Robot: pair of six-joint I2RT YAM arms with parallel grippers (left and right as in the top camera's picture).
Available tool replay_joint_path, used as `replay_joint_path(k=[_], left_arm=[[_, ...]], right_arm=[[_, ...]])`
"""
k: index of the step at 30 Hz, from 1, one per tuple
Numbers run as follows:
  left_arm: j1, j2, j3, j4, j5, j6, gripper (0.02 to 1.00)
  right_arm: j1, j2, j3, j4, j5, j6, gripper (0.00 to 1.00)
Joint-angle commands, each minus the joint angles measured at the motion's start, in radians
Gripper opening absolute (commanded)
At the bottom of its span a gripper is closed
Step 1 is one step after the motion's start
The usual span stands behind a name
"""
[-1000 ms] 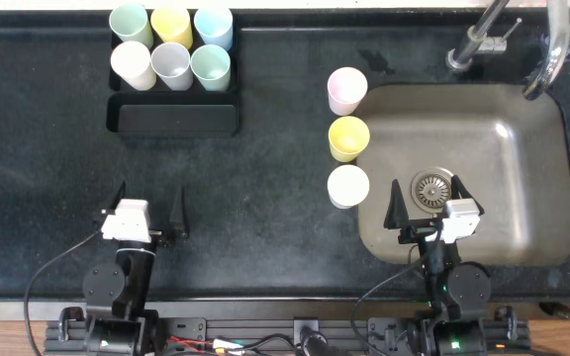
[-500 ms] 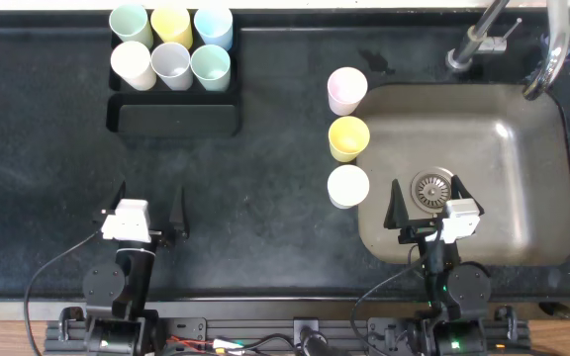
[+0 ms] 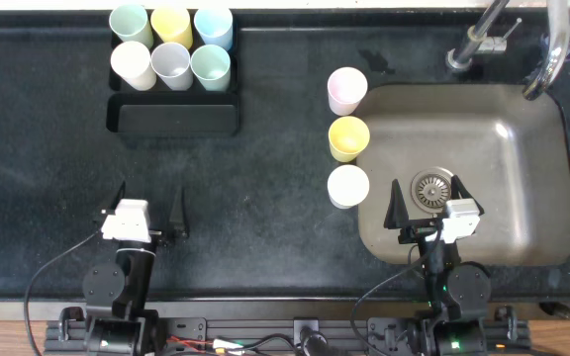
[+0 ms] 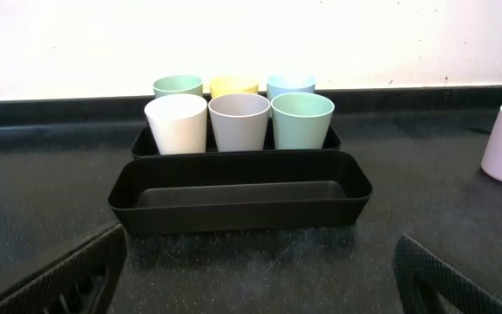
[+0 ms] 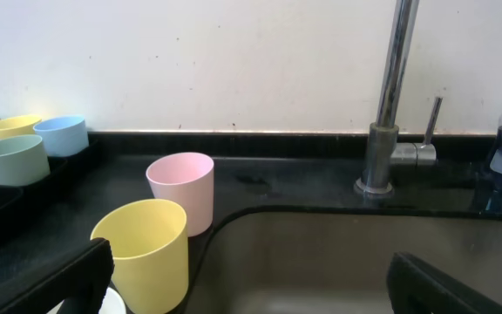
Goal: Store Cups
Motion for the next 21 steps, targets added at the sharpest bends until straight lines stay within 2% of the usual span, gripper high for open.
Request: replay_joint_path(k=[1, 14, 16, 21], left_arm=[[0.006, -0.010, -0.001, -0.005, 0.005, -0.007, 1.000], [0.006, -0.010, -0.001, 0.000, 0.017, -0.009, 1.000], [0.015, -0.005, 0.001, 0.013, 0.057, -0.040, 1.000], [0.031, 0.116, 0.104, 0.008, 0.054, -0.130, 1.000]], right_arm=[[0.003, -0.010, -0.013, 0.005, -0.003, -0.003, 0.996], [0.003, -0.010, -0.014, 0.005, -0.003, -0.003, 0.996], [0.003, -0.010, -0.014, 0.005, -0.002, -0.003, 0.996], [0.003, -0.010, -0.013, 0.005, -0.003, -0.003, 0.996]])
